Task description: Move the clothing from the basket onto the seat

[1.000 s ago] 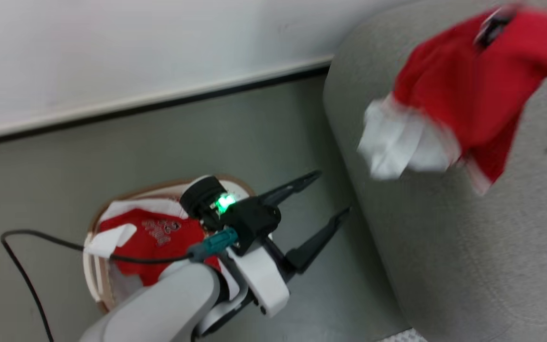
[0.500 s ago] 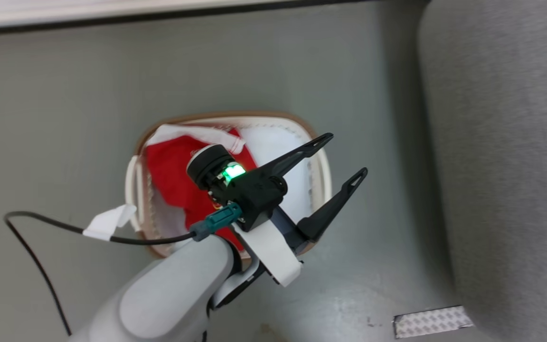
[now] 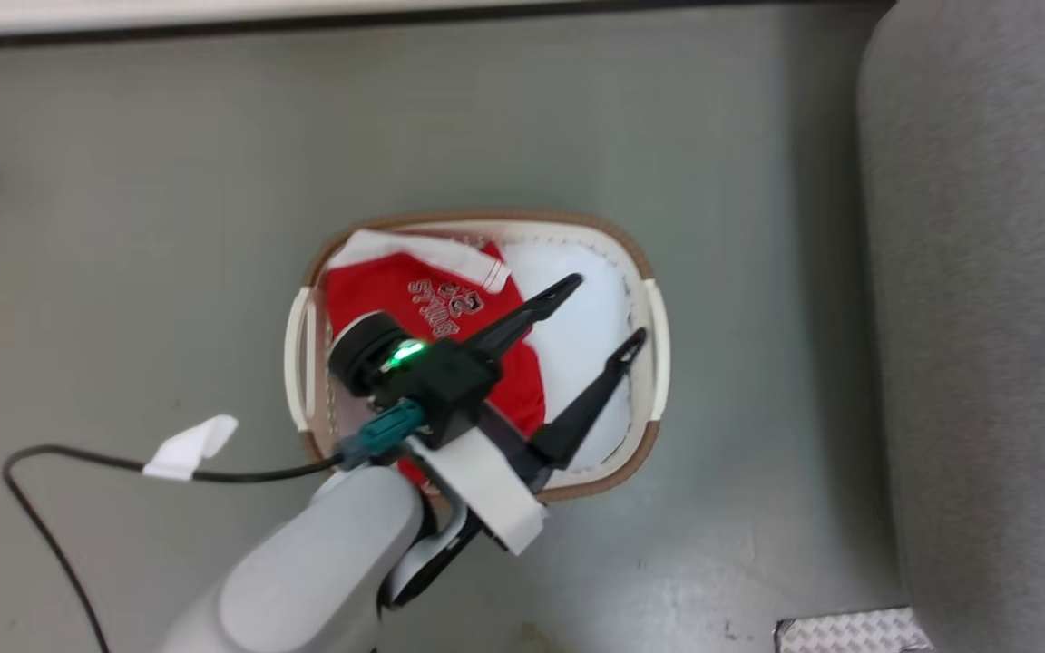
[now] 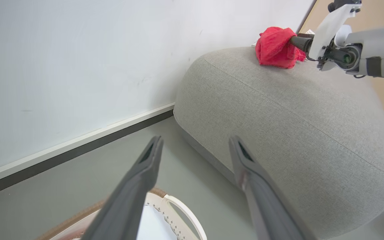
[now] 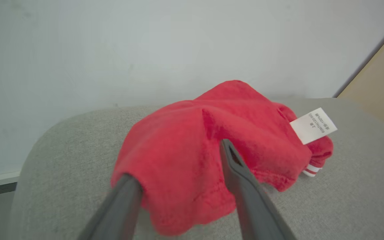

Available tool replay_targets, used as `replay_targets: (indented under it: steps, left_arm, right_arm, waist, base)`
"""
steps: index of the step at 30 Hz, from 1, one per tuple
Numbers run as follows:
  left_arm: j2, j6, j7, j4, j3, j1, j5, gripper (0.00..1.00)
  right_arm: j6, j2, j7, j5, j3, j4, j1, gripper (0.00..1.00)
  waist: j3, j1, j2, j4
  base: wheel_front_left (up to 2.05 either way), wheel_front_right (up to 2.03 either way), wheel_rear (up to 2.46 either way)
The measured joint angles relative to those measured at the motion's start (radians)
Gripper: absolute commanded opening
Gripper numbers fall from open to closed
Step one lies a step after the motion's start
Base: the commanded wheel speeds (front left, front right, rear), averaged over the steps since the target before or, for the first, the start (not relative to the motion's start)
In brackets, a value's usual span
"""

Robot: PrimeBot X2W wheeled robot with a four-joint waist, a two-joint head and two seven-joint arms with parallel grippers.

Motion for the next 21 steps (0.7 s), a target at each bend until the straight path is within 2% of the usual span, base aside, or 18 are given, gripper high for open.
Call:
replay_targets:
  steps: [5, 9, 13, 17, 21]
  left_arm:
    - [0.022, 0.028, -0.023, 0.015, 0.035, 0.06, -0.018, 1.0]
    - [0.038, 0.065, -0.038, 0.022, 0.076, 0.117, -0.028, 1.0]
    - [0.047, 0.108, -0.043, 0.019, 0.145, 0.194, -0.039, 1.0]
    - [0.045, 0.136, -0.045, -0.017, 0.249, 0.298, -0.039, 1.0]
    - [0.038, 0.165, -0.045, -0.035, 0.359, 0.417, 0.004, 1.0]
  right_arm:
    - [0.0, 0.075, -0.017, 0.034, 0.111, -0.035, 0.047, 1.0]
    - [0.0, 0.127, -0.022, 0.174, 0.265, -0.207, 0.153, 1.0]
    - [0.0, 0.16, -0.024, 0.316, 0.391, -0.376, 0.343, 1.0]
    - [0.0, 0.174, -0.024, 0.387, 0.472, -0.535, 0.513, 1.0]
    - [0.0, 0.2, -0.024, 0.429, 0.53, -0.638, 0.668, 1.0]
  waist:
    - [-0.079, -0.0002, 0.0, -0.028]
    - [-0.154, -0.0003, 0.0, -0.044]
    - [-0.234, -0.0004, 0.0001, -0.049]
    - [-0.311, -0.0004, 0.0, -0.045]
    - [-0.379, -0.0005, 0.0, -0.033]
  base:
    - [0.0, 0.0, 0.0]
    - [0.0, 0.0, 0.0]
    - [0.0, 0.0, 0.0]
    - [0.0, 0.0, 0.0]
    - [0.0, 0.0, 0.0]
